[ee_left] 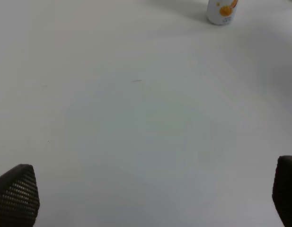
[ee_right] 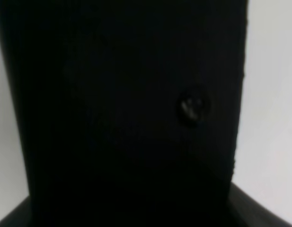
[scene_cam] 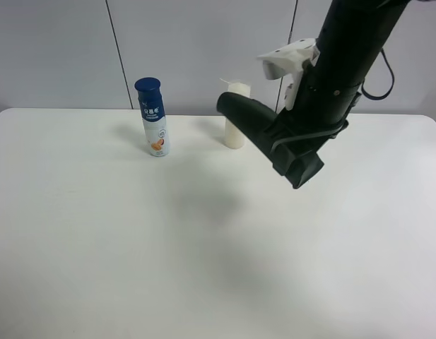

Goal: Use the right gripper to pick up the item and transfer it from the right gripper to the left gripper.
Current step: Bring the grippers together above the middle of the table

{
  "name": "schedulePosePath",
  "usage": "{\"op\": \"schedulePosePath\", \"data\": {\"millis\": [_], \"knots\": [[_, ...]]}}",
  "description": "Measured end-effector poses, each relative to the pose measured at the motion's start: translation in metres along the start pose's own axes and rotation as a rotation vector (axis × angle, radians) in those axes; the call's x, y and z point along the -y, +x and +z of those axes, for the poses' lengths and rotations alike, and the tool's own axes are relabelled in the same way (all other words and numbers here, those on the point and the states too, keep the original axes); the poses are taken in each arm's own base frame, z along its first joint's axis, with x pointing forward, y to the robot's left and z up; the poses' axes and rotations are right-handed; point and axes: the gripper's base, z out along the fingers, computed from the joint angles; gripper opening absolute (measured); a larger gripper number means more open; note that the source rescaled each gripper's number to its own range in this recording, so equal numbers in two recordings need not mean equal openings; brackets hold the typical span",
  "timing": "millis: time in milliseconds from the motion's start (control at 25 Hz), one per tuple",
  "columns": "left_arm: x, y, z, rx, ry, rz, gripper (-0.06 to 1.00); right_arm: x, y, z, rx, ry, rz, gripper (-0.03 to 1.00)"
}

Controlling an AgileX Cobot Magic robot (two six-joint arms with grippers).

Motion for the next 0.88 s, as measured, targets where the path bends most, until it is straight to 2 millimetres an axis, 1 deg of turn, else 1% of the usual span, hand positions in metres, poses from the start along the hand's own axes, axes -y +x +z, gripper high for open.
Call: {"op": "schedulePosePath", "data": {"millis": [160,240,400,640,880], "knots": [[0.0,0.0,0.0,0.0,0.0,0.0,1.0,-0.035,0.001,0.001,-0.001,-0.016,-0.161,0.03],[0.0,0.0,0.0,0.0,0.0,0.0,1.0,-0.046,0.001,0.001,0.002,-0.021,-0.221,0.03],[0.0,0.0,0.0,0.0,0.0,0.0,1.0,-0.06,0.003,0.001,0.006,-0.015,-0.34,0.02],[0.0,-0.001,0.001,-0.011,0.002,-0.001,1.0,-0.086,0.006,0.001,0.023,-0.028,-0.494,0.02],[0.003,-0.013,0.012,-0.142,0.065,-0.04,1.0,-0.103,0.01,0.0,0.031,-0.038,-0.597,0.02]]}}
